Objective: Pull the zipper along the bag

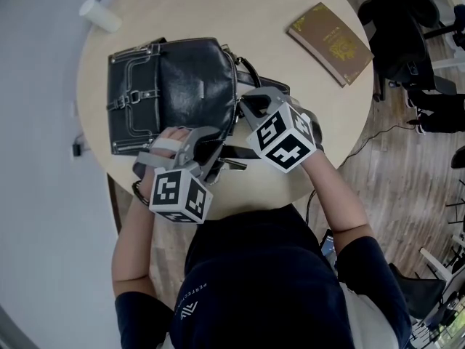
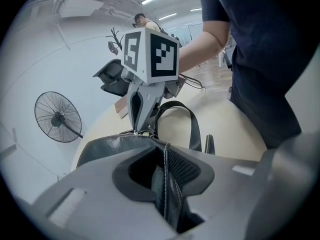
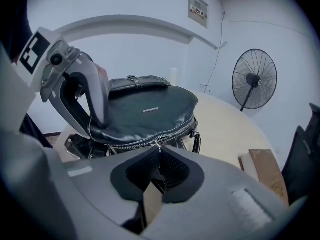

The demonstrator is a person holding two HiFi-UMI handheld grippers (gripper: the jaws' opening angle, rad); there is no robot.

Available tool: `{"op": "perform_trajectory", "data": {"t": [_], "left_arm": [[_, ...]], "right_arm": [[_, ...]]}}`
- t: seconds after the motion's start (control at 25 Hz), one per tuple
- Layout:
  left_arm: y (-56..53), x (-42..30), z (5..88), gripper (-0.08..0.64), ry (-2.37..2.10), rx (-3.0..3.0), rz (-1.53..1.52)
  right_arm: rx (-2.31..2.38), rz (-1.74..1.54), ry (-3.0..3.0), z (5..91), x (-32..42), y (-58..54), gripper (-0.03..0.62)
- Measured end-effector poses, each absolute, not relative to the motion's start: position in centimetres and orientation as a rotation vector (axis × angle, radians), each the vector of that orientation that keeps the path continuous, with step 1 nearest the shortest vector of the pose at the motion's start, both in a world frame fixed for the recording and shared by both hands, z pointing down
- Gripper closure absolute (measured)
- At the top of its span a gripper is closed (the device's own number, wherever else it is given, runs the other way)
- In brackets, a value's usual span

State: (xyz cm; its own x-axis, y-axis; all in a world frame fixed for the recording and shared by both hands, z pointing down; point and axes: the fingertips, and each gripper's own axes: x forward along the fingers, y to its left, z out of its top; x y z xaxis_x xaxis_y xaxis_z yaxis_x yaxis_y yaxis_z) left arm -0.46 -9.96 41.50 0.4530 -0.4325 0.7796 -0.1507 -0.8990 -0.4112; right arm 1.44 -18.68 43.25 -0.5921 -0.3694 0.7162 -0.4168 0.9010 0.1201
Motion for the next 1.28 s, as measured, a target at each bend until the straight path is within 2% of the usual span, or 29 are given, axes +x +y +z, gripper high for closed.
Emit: {"op": "perform_trajectory", "data": {"t": [0.88, 1.28], "left_arm": [[-9.8, -0.5, 41.4, 0.463, 0.489, -2.473, -1.405], [-9.7, -0.4, 41.4, 0.468, 0.465, -2.456, -1.436]], "right_arm": [[0.364, -0.092, -2.266, 43.3, 0.2, -17.7, 0.578], [0.458, -0.006, -2.260, 43.5, 0.9, -19.4, 0.578]]}}
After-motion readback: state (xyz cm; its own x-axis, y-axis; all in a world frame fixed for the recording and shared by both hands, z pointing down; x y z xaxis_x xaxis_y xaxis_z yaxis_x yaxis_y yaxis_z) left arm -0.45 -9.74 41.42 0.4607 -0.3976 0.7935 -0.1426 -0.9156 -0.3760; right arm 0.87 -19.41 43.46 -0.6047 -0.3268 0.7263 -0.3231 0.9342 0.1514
